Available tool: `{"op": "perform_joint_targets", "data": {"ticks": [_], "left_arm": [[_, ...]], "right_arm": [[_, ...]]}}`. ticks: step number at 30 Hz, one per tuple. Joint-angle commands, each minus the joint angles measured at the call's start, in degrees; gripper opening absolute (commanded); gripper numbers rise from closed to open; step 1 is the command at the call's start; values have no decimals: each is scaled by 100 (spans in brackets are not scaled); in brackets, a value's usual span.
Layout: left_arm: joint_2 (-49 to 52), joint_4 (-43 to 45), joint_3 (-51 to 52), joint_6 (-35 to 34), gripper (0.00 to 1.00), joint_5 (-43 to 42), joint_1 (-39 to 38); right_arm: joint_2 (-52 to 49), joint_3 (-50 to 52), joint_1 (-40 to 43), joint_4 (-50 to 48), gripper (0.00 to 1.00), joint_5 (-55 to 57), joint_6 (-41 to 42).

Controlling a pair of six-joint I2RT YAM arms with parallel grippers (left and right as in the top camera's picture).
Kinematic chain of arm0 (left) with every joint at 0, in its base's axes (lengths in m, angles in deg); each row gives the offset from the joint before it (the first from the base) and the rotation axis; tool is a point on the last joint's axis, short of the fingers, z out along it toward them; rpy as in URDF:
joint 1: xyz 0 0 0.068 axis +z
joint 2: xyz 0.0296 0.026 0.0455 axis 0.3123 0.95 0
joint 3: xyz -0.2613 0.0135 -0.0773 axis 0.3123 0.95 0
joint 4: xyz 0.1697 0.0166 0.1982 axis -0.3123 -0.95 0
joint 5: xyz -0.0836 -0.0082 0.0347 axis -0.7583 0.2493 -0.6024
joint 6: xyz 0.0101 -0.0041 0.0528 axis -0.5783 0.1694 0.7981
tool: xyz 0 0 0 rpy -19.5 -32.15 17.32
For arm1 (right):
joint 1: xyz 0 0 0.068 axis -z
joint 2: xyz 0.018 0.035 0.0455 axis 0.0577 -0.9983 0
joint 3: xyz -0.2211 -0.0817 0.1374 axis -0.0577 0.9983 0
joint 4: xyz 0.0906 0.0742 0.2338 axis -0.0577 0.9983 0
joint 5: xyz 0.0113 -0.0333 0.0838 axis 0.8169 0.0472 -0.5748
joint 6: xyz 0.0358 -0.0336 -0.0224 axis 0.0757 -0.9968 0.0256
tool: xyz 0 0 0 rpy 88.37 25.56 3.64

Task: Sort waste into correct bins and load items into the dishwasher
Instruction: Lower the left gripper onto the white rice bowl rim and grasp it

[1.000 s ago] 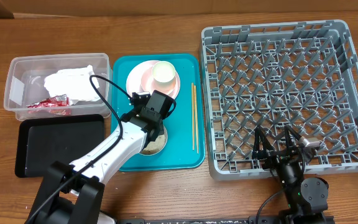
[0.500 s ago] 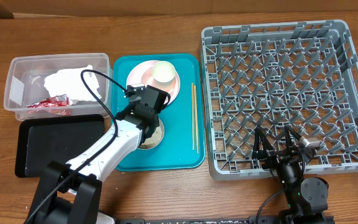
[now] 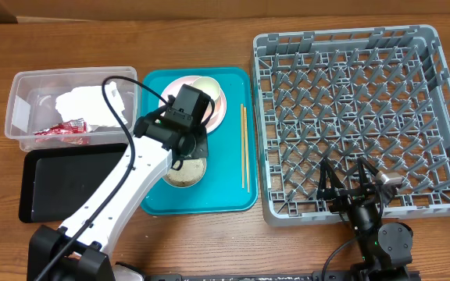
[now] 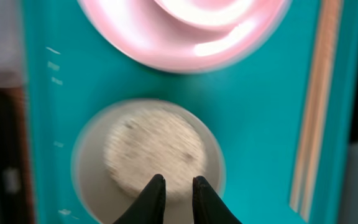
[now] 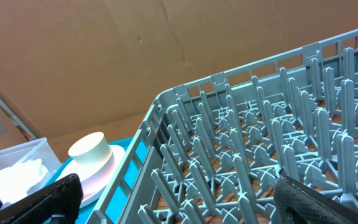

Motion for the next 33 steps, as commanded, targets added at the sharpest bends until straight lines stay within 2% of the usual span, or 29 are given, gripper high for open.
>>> {"op": "perform_joint_targets", "data": {"ticks": [1, 13, 24, 33], "left_arm": [[20, -122, 44, 55, 20, -1108, -20], [98, -28, 719, 61, 27, -1080, -254], [105, 544, 898, 103, 25, -494, -315], [212, 802, 901, 101, 22, -463, -315]], "right_arm": [[55, 57, 42, -35, 100, 7, -4], [55, 57, 42, -35, 100, 7, -4], [55, 57, 42, -35, 100, 7, -4], [55, 57, 42, -35, 100, 7, -4]]}}
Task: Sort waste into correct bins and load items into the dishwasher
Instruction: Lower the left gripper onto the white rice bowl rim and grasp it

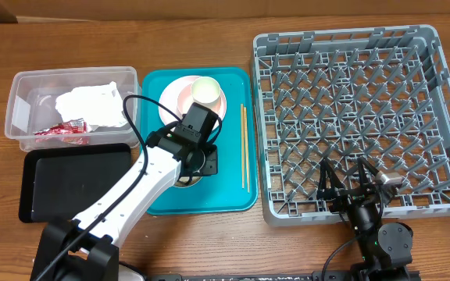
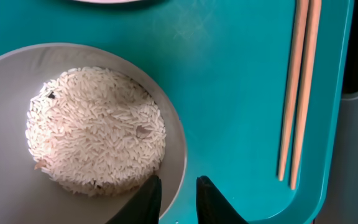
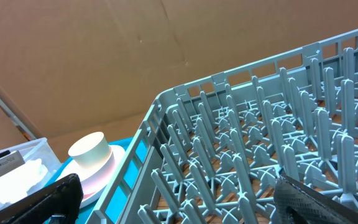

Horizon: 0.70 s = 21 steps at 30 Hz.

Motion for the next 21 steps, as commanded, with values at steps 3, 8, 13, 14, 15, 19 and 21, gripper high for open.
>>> {"op": "perform_joint_targets", "data": {"ticks": [3, 8, 13, 14, 15, 19, 21], "left_arm": [[245, 22, 31, 85, 22, 94, -42], [503, 39, 31, 85, 22, 96, -44], [787, 109, 31, 83, 19, 90, -44], [820, 120, 31, 83, 19, 87, -42], [868, 142, 31, 83, 18, 87, -44], [981, 179, 31, 85, 16, 83, -42], [988, 177, 31, 85, 15, 98, -42]], "right_arm": [[55, 57, 42, -35, 100, 7, -7], [55, 57, 42, -35, 100, 7, -7], [55, 57, 42, -35, 100, 7, -7], [55, 57, 42, -35, 100, 7, -7], [55, 57, 42, -35, 100, 7, -7], [55, 57, 42, -35, 100, 7, -7], [55, 57, 42, -35, 100, 7, -7]]}}
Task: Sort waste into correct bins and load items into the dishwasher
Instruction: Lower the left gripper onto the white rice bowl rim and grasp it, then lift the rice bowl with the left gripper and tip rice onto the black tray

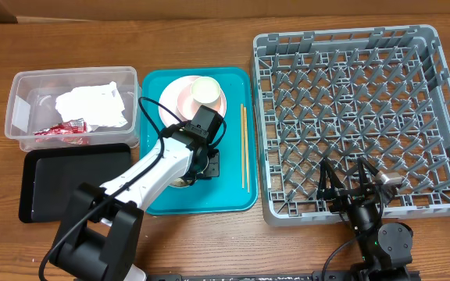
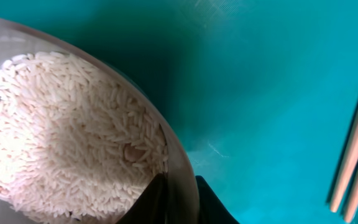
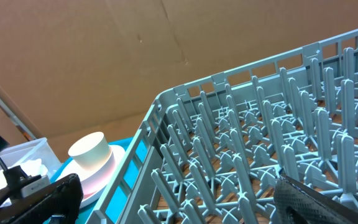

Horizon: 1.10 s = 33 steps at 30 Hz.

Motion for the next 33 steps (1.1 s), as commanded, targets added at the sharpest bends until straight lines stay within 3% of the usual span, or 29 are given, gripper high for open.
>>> {"op": "perform_joint_targets", "data": {"ticks": [1, 4, 9, 15, 33], "left_arm": [[72, 24, 26, 85, 15, 85, -42], [72, 20, 26, 85, 14, 83, -35], [70, 37, 22, 83, 4, 81, -35], [70, -70, -44, 85, 4, 59, -37], [-490, -1578, -1368, 468, 4, -149, 44]], "right_arm": [[55, 57, 42, -37, 100, 9, -4], [55, 57, 42, -37, 100, 9, -4], [55, 57, 42, -37, 100, 9, -4], [55, 57, 42, -37, 100, 9, -4], [55, 57, 42, -37, 100, 9, -4]]}}
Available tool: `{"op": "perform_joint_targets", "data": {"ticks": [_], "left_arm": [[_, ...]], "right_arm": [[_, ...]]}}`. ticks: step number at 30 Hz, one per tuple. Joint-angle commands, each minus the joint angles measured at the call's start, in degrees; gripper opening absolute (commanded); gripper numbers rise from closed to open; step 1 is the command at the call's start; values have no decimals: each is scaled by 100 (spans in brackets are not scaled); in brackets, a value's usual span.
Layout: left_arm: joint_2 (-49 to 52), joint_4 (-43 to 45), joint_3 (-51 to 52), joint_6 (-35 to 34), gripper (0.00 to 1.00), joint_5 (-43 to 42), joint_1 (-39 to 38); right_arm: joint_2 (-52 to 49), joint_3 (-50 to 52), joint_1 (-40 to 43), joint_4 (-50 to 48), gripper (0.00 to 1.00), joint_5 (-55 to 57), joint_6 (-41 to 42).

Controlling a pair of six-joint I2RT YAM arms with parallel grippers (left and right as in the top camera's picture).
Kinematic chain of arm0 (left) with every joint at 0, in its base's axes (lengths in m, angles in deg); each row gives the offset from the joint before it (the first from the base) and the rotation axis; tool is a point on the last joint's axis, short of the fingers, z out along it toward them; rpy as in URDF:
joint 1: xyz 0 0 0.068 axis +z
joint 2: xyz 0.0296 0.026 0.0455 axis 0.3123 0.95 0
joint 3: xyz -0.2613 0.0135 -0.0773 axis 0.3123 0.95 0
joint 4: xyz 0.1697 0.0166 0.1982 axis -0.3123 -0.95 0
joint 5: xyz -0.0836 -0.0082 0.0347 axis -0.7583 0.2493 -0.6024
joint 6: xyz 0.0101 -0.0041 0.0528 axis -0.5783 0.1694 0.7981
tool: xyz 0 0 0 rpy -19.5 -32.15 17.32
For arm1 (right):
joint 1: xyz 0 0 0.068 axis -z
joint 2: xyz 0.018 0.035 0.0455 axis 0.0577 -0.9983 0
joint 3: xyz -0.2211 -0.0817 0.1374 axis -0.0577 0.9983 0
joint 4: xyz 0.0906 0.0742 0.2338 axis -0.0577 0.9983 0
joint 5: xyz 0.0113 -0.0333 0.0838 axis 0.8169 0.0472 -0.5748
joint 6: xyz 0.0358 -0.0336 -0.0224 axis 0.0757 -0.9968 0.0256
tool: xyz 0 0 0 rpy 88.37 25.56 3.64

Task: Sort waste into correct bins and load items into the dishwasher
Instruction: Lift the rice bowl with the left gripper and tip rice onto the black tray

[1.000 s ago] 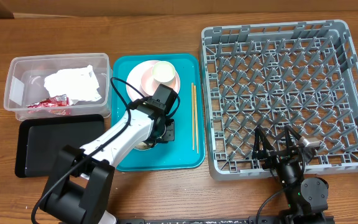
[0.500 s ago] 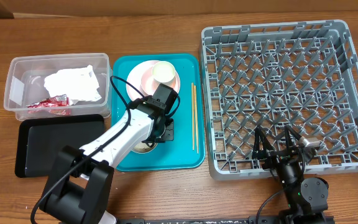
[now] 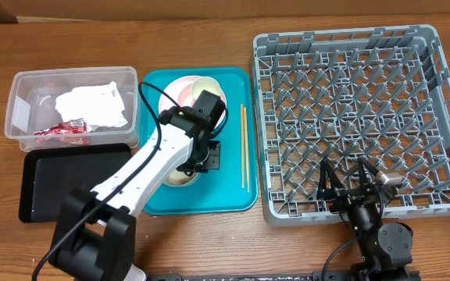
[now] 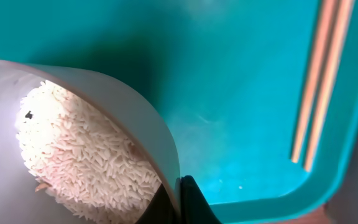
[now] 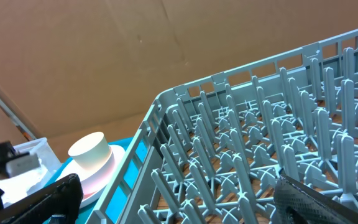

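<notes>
A grey bowl of white rice [image 4: 73,143] is tilted above the teal tray [image 4: 241,93], with my left gripper [image 4: 178,205] shut on its right rim. Overhead, the left gripper [image 3: 201,160] sits over the tray's middle and the bowl [image 3: 180,178] peeks out below it. A pink plate with a cream cup [image 3: 206,88] rests at the tray's back. Wooden chopsticks [image 3: 244,144] lie along the tray's right side. My right gripper [image 5: 179,199] is open, parked at the grey dish rack's [image 3: 358,109] near edge.
A clear plastic bin [image 3: 69,109] holding crumpled paper and a red wrapper stands at the left. A black tray [image 3: 69,183] lies in front of it. Brown cardboard backs the scene in the right wrist view.
My left gripper now pinches the bowl's rim, and the bowl has come up off the tray and tilted. The right arm has not moved.
My left gripper was above the rice bowl with its fingers close together. It was then lower, at the bowl's right rim, then straddling that rim. Now it is shut on the rim and the bowl is raised and tilted. The right gripper stayed parked.
</notes>
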Motion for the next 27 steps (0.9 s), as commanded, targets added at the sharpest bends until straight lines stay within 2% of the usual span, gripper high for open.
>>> {"op": "perform_joint_targets", "data": {"ticks": [1, 8, 14, 21, 27], "left_arm": [[-492, -103, -223, 208, 4, -190, 94], [-1001, -254, -223, 616, 4, -953, 905], [-1097, -431, -219, 1193, 4, -1558, 2120], [-1097, -505, -186, 1838, 4, -2695, 3580], [-1097, -205, 219, 1867, 4, -2857, 4599]], "right_arm": [[55, 57, 44, -35, 100, 9, -2], [55, 57, 44, -35, 100, 9, -2], [55, 57, 44, -35, 100, 9, -2], [55, 57, 44, -35, 100, 9, -2], [55, 57, 44, -35, 100, 9, -2]]}}
